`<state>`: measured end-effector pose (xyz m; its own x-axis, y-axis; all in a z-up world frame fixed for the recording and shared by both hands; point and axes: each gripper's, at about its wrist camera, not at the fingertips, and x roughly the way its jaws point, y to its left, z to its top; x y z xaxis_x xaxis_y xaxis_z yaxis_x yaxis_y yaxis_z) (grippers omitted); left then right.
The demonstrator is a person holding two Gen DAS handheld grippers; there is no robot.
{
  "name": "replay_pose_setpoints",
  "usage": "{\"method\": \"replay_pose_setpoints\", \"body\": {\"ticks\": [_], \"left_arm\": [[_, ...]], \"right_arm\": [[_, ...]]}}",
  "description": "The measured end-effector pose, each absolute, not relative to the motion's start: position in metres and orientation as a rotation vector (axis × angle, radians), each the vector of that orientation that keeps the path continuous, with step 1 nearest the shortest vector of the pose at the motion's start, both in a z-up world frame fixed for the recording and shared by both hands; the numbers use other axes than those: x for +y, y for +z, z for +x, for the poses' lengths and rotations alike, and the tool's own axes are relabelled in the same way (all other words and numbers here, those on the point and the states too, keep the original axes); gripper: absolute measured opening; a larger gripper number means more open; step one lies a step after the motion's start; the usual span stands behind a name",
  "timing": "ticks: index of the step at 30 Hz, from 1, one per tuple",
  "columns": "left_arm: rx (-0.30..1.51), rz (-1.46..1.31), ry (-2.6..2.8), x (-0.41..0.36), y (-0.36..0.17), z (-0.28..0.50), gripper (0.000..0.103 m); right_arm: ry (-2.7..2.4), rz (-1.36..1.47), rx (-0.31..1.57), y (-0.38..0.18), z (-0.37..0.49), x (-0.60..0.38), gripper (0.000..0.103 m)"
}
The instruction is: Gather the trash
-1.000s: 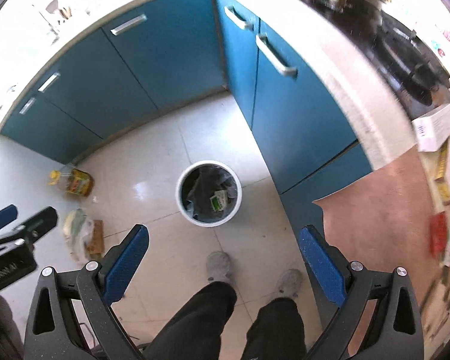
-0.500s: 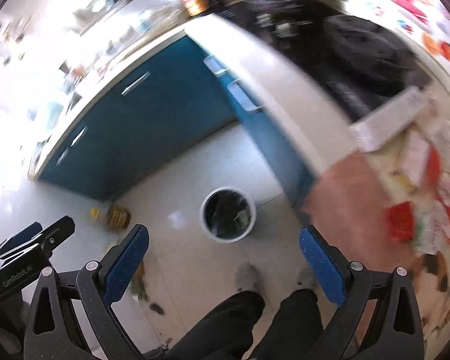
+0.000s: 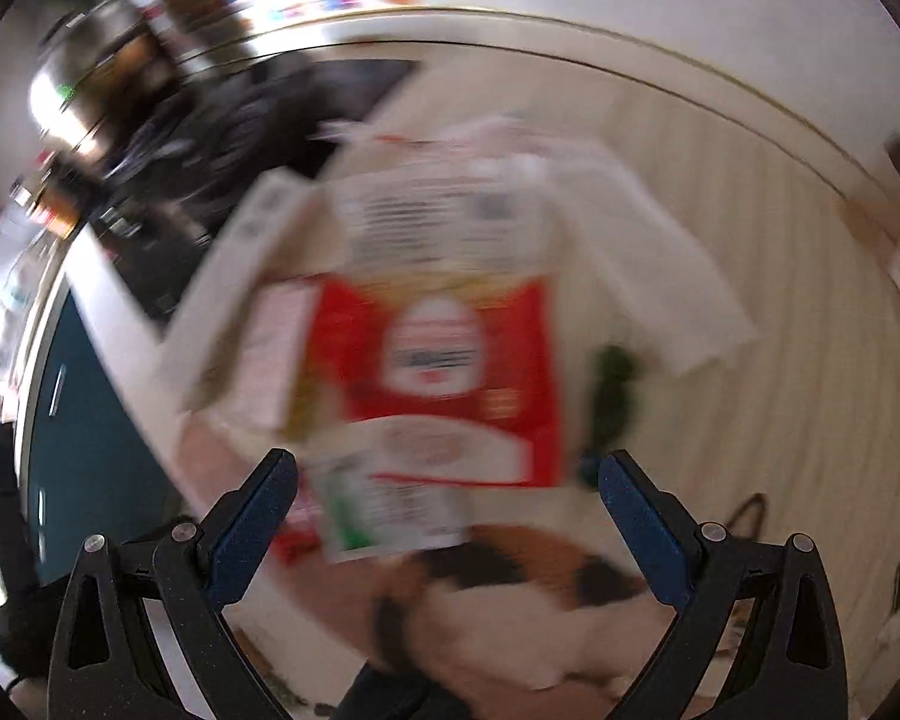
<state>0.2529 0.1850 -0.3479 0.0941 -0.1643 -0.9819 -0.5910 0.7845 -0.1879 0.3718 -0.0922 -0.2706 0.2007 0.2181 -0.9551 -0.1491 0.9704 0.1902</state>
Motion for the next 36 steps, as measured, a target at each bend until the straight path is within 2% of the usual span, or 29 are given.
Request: {"method": "replay_pose_setpoints", "body": {"ticks": [1, 2, 6, 7, 8, 9, 10, 11, 23, 24, 25, 26, 27, 29, 30, 36], "left_arm": [[1.488, -0.649, 0.344, 0.177, -0.358, 0.261, 0.091], [1.502, -0.646, 0.343, 0.17, -0.365, 0.267, 0.082], [1.518, -0.534, 0.365, 0.149, -0.366, 0.284, 0.068], [1.523, -0.492, 0.381, 0.144, -0.362, 0.287, 0.055], [1.527, -0.468, 0.383, 0.14, -0.359, 0.29, 0.045], [1.533, -0.433, 0.394, 0.136, -0.357, 0.292, 0.041], [1.529, -0.399, 0.4, 0.132, -0.352, 0.293, 0.029], [1.519, -0.377, 0.39, 0.128, -0.348, 0.293, 0.0], [1.513, -0.405, 0.406, 0.137, -0.339, 0.285, 0.0], [1.511, -0.418, 0.406, 0.136, -0.339, 0.286, 0.0], [1.507, -0.43, 0.403, 0.134, -0.341, 0.286, 0.0], [1.503, -0.442, 0.395, 0.133, -0.343, 0.286, 0.0], [1.502, -0.459, 0.377, 0.133, -0.344, 0.287, 0.0], [1.473, -0.528, 0.336, 0.13, -0.343, 0.288, 0.0], [1.457, -0.552, 0.325, 0.131, -0.342, 0.286, 0.001], [1.487, -0.549, 0.242, 0.117, -0.347, 0.297, 0.007]], "right_arm": [[0.234, 0.072, 1.354, -0.275, 0.376, -0.105, 0.101], [0.222, 0.085, 1.36, -0.279, 0.379, -0.115, 0.101], [0.211, 0.13, 1.403, -0.298, 0.388, -0.147, 0.101], [0.214, 0.133, 1.41, -0.301, 0.386, -0.146, 0.101], [0.221, 0.134, 1.418, -0.304, 0.384, -0.145, 0.1], [0.237, 0.137, 1.43, -0.309, 0.382, -0.143, 0.098], [0.248, 0.137, 1.438, -0.311, 0.379, -0.138, 0.096], [0.261, 0.135, 1.448, -0.314, 0.375, -0.132, 0.096], [0.396, -0.058, 1.452, -0.356, 0.336, -0.044, 0.093], [0.389, -0.074, 1.442, -0.359, 0.336, -0.04, 0.085], [0.378, -0.11, 1.427, -0.363, 0.334, -0.032, 0.082], [0.367, -0.144, 1.39, -0.362, 0.33, -0.025, 0.07], [0.337, -0.202, 1.358, -0.361, 0.326, -0.019, 0.063], [0.306, -0.245, 1.322, -0.36, 0.321, -0.018, 0.038], [0.307, -0.255, 1.294, -0.358, 0.318, -0.021, 0.0], [0.289, -0.139, 1.319, -0.347, 0.324, -0.062, 0.0]]}}
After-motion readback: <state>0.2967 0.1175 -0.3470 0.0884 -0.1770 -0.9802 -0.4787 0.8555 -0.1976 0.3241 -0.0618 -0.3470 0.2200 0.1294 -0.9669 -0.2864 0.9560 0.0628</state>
